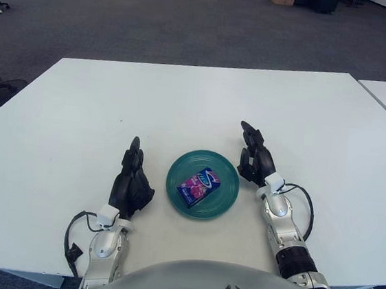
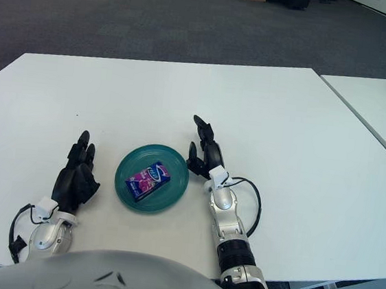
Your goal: Put the gum into the plate.
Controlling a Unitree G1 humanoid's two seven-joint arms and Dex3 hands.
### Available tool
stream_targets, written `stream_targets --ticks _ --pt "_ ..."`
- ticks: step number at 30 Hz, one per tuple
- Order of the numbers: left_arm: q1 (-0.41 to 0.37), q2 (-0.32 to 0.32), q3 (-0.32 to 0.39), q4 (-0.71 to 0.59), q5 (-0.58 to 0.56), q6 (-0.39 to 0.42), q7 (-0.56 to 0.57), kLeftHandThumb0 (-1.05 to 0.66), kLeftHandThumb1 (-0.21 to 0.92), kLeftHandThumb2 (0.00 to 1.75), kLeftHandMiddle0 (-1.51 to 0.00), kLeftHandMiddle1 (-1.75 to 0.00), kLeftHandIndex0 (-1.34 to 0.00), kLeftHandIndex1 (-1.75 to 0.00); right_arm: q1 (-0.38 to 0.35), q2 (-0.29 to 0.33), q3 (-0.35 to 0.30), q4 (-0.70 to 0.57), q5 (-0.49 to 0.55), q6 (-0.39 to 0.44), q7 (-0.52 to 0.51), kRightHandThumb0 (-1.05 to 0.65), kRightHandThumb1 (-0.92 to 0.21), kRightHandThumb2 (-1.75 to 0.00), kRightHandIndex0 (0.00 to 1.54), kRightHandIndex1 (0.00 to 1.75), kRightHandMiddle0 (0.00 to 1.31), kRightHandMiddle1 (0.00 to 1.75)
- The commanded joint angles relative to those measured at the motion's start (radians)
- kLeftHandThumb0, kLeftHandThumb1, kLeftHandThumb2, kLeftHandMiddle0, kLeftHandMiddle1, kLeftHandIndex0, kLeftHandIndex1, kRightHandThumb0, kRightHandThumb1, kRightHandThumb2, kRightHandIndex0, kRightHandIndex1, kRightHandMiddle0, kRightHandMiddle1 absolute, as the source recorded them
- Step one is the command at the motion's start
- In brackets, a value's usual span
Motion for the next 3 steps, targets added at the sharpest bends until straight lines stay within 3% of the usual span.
stream_targets --ticks 1,3 --pt "-0.026 0.0 0.006 0.021 -0.026 -0.012 -0.015 -1.05 0.92 1.05 0.0 0.0 0.0 0.0 0.087 0.008 -0.011 0.138 -0.004 -0.041 -0.017 -0.87 -0.92 -0.97 0.11 0.01 0.0 0.33" --pt "-0.032 -0.008 0.008 0.028 -0.053 -0.018 -0.024 -1.05 0.92 1.03 0.0 0.0 0.0 0.0 0.096 0.023 -0.013 0.133 -0.004 -0.046 -0.035 -0.85 -0.92 -0.97 0.11 0.0 0.0 0.33"
